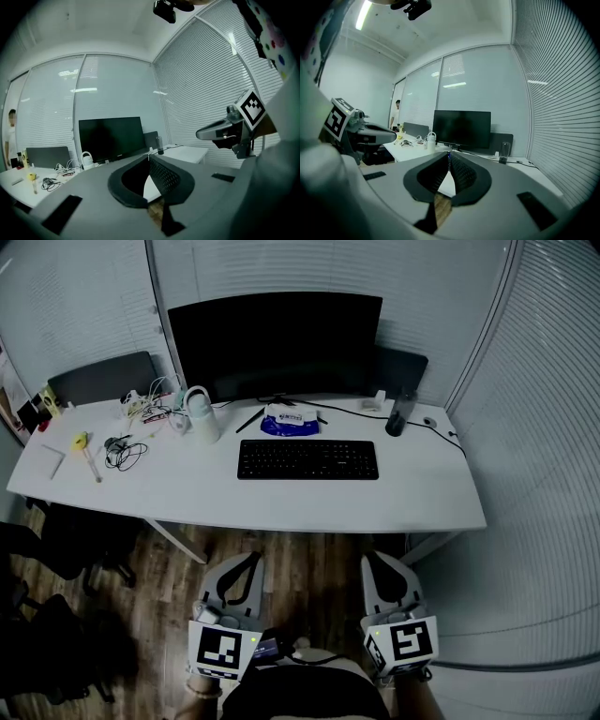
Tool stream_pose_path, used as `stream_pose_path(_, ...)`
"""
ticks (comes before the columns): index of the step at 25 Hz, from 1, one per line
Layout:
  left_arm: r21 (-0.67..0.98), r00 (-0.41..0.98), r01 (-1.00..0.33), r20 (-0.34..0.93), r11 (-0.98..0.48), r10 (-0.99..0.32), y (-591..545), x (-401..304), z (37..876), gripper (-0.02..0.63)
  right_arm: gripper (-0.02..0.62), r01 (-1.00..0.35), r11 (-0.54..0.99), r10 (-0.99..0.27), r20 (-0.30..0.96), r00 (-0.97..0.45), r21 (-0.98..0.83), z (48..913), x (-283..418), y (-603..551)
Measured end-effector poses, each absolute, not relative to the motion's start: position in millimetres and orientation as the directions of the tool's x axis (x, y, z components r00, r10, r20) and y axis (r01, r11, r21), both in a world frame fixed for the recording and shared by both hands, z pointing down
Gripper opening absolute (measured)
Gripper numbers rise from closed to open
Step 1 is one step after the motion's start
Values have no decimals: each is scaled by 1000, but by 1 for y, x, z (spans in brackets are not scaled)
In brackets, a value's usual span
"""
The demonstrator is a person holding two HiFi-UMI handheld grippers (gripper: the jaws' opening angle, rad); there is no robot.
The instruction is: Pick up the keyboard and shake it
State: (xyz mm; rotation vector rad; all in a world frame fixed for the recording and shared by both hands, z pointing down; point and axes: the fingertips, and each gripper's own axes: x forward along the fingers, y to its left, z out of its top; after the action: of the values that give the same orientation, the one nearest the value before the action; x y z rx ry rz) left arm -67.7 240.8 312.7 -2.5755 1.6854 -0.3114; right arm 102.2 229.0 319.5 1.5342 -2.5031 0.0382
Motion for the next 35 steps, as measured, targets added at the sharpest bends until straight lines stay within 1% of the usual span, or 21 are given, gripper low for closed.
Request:
stream_pose_path(5,-161,390,-898,145,-411,-909,242,-62,313,20,43,-890,454,-880,179,-441,40,320,110,231)
stream_pose_path(15,-136,384,-905,147,-403,-912,245,-56,314,20,43,-886,463,-874,189,-448,40,325,115,234)
stream_pose_path(21,-136,394,-900,151,-414,-906,236,-55,318,20,43,-902,432,-883,202,-425,-10,331,117,228)
stream_pose_path(24,-130,401,-897,157,-421,-903,225,-56,321,20,43,-907,422,-886,207,-415,-12,333,117,220)
stream_pose_path(28,-120,412,-894,155,-431,-898,202,-56,321,20,43,-902,432,-885,207,-417,28,334,119,202)
stream_pose_path(31,-139,423,-884,167,-446,-891,183,-57,325,20,43,-908,417,-888,220,-403,23,338,120,184)
stream_pose_path(35,-109,426,-888,178,-448,-887,153,-61,329,20,43,-913,407,-888,236,-394,8,342,116,153)
